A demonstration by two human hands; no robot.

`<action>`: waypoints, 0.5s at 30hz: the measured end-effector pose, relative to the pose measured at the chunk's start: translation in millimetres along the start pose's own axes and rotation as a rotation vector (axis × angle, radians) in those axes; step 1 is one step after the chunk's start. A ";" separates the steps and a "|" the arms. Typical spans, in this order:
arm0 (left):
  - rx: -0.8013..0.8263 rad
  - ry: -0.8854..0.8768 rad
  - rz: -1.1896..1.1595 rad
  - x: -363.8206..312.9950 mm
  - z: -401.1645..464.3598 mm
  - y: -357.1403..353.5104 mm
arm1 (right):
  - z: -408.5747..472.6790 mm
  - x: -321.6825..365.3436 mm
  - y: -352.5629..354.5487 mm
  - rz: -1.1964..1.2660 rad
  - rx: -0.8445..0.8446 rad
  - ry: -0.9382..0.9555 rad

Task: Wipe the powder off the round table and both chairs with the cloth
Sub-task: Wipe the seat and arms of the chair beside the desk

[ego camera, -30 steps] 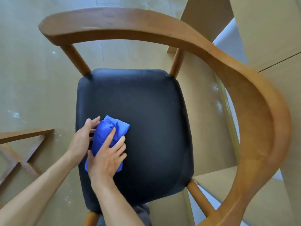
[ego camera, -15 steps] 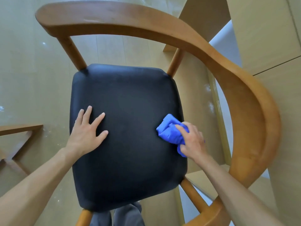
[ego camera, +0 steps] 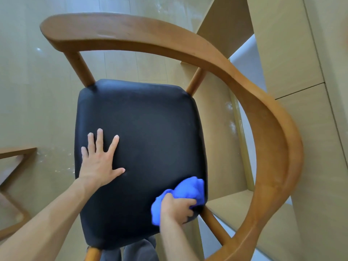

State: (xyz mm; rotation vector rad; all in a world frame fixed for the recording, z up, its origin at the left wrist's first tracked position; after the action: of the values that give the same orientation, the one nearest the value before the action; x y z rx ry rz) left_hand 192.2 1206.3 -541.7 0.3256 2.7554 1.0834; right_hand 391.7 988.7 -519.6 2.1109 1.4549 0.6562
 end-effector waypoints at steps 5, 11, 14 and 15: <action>-0.009 0.002 0.035 -0.2 -1.0 -0.1 | -24.7 22.9 -24.1 0.013 0.139 0.166; -0.052 -0.030 -0.024 3.0 -0.8 -3.3 | 53.5 125.2 82.8 0.080 -0.074 0.317; -0.079 -0.041 -0.029 1.6 0.9 -4.8 | 76.1 183.4 75.0 -0.047 -0.022 0.322; -0.085 -0.045 -0.023 0.8 1.5 -5.4 | 75.0 198.0 65.9 -0.066 -0.041 0.353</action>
State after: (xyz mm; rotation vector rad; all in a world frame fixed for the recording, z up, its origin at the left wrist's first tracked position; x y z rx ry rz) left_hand 190.9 1203.6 -546.5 0.3020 2.6583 1.1688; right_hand 548.4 1145.5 -513.1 1.9764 1.6686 1.0652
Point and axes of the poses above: each hand's wrist, its own z-axis towards the middle knuckle, its own y-axis out of the back of the hand, x = y × z, the point moved 8 cm from there along z, towards the middle knuckle, and after that the axes turned 12 degrees about x, right-handed, at the moved point
